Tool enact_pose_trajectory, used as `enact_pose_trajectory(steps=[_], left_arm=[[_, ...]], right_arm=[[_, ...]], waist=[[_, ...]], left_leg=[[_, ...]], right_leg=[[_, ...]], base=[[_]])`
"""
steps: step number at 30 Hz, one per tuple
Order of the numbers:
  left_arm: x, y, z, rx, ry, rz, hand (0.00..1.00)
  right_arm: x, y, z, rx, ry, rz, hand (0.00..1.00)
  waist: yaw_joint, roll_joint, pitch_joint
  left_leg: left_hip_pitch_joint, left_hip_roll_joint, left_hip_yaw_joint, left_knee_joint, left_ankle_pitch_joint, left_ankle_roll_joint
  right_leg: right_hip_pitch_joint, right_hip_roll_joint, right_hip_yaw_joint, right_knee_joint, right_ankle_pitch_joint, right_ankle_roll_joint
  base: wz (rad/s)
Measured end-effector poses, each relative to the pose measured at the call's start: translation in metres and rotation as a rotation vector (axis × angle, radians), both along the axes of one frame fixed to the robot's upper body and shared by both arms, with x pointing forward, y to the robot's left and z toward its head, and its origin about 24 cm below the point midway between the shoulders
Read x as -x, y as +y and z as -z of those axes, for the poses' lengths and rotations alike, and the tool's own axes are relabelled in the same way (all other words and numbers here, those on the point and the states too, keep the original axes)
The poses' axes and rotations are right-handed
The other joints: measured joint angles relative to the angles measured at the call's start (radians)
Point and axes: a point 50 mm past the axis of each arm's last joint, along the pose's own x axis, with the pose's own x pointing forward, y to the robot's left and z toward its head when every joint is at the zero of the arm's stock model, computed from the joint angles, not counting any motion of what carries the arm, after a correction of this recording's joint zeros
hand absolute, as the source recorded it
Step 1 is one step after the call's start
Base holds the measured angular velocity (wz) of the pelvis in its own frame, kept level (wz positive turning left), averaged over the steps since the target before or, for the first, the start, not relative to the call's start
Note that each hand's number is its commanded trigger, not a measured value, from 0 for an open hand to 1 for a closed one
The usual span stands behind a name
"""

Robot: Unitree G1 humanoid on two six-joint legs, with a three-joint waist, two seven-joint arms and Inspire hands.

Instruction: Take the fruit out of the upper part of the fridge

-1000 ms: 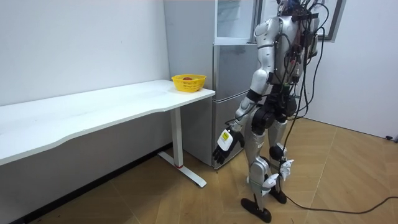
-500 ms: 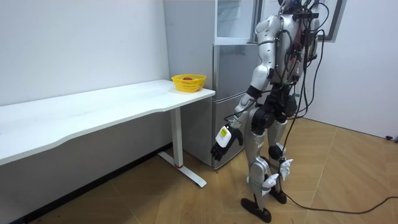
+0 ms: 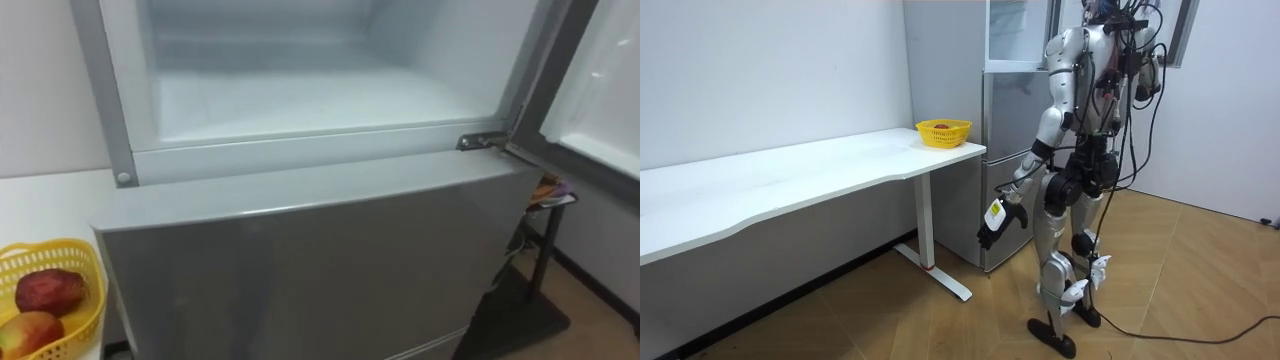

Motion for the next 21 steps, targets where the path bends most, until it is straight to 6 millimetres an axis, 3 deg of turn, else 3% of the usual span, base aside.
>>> enact_pose_trajectory(steps=[13,21], left_arm=[[0.001,0.000,-0.001,-0.052,-0.068,-0.018,0.00],[-0.002,-0.002,-0.002,-0.076,-0.123,-0.036,0.00]], right_arm=[[0.001,0.050,-0.001,0.042,0.034,-0.233,0.00],[0.000,0.066,0.002,0.037,0.041,-0.304,0.00]], waist=[[-0.022,-0.008,0.0044],[-0.021,-0.006,0.0032]], left_leg=[[-0.004,0.016,0.000,0.003,0.007,-0.013],[-0.004,0.026,-0.007,0.004,0.015,-0.025]], right_leg=[[-0.024,0.017,0.017,0.019,0.014,-0.022],[-0.016,0.027,0.013,0.015,0.028,-0.033]], base=[[-0.08],[0.00]])
